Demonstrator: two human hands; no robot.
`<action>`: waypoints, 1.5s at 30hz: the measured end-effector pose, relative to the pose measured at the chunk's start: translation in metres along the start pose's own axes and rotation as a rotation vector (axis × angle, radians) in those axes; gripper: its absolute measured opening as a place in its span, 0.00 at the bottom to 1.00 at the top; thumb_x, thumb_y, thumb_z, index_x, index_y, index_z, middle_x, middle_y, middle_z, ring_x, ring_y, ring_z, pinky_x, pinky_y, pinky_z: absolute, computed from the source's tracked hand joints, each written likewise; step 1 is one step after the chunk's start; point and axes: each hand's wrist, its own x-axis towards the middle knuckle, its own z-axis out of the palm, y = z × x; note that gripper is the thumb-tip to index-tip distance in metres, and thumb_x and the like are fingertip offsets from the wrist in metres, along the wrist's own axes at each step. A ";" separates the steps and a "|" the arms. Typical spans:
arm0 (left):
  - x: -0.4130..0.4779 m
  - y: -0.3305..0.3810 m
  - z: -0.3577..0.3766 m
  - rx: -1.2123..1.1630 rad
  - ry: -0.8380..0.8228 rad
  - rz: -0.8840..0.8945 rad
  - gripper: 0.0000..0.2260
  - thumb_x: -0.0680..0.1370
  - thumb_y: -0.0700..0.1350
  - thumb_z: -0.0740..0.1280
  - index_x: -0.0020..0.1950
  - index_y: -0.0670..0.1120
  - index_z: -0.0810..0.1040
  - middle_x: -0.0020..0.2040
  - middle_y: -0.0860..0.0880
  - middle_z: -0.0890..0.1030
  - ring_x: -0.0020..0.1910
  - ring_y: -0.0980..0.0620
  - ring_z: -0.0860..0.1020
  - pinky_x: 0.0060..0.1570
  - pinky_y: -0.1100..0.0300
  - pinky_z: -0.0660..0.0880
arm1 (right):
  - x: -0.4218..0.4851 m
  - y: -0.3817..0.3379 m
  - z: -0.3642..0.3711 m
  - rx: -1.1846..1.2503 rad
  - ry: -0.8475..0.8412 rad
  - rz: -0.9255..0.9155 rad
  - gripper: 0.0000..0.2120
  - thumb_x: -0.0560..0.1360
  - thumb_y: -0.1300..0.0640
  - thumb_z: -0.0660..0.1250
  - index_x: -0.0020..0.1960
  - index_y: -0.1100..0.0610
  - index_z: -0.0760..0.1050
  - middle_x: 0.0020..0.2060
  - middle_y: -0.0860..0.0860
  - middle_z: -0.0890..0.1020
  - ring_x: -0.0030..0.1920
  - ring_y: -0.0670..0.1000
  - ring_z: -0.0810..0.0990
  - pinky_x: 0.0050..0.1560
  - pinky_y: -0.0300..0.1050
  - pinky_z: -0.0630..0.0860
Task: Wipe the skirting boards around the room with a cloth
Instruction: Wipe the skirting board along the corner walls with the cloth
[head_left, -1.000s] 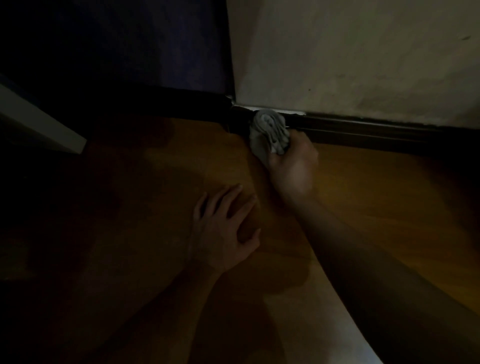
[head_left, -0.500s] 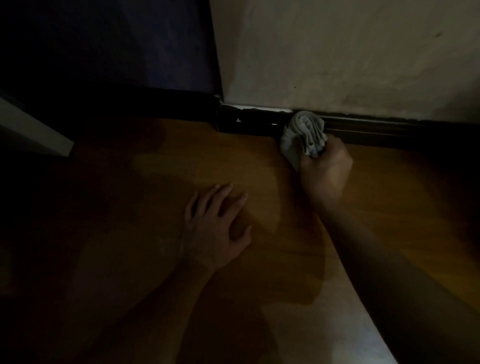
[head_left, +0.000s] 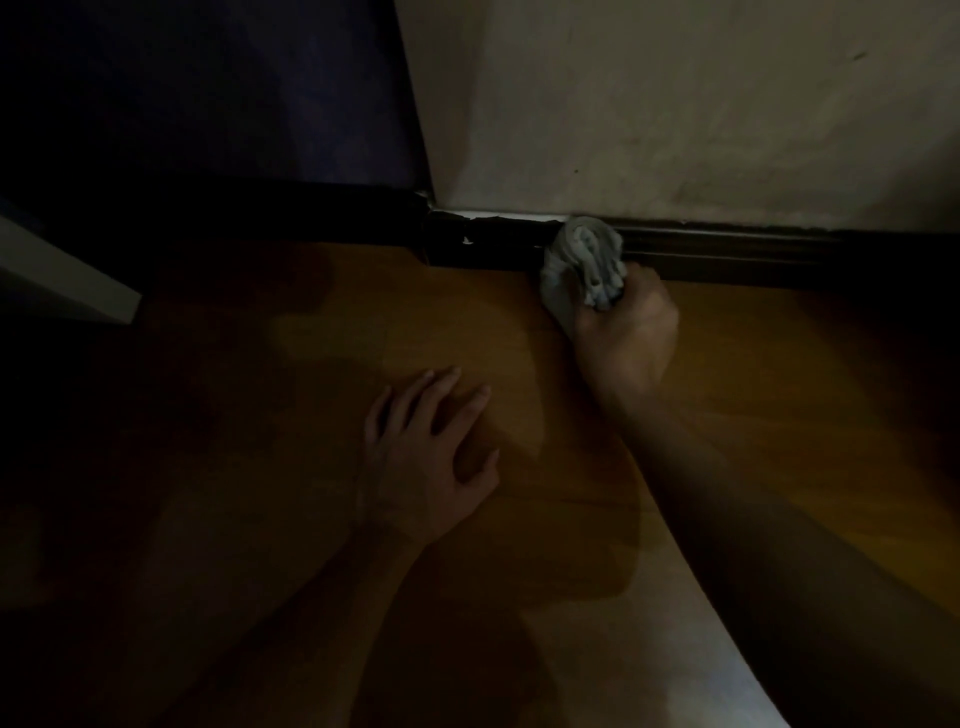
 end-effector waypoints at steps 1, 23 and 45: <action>0.000 0.000 0.000 0.000 -0.003 -0.003 0.28 0.73 0.64 0.64 0.73 0.61 0.71 0.76 0.52 0.69 0.75 0.47 0.65 0.71 0.39 0.61 | -0.001 -0.006 0.005 0.001 -0.032 -0.038 0.11 0.72 0.52 0.69 0.50 0.58 0.79 0.48 0.56 0.80 0.47 0.57 0.78 0.40 0.40 0.62; 0.000 -0.003 0.008 0.030 0.011 0.020 0.29 0.74 0.65 0.62 0.75 0.62 0.67 0.76 0.52 0.67 0.75 0.46 0.65 0.71 0.41 0.59 | 0.011 0.044 -0.029 0.021 0.150 0.112 0.12 0.72 0.51 0.68 0.50 0.58 0.80 0.46 0.55 0.82 0.47 0.56 0.81 0.42 0.42 0.72; 0.014 0.025 0.001 -0.057 -0.023 0.063 0.27 0.77 0.65 0.59 0.74 0.59 0.69 0.75 0.49 0.68 0.70 0.43 0.69 0.69 0.38 0.64 | 0.012 0.024 -0.017 0.019 -0.005 -0.088 0.18 0.70 0.41 0.65 0.46 0.56 0.78 0.42 0.53 0.79 0.40 0.52 0.77 0.37 0.43 0.67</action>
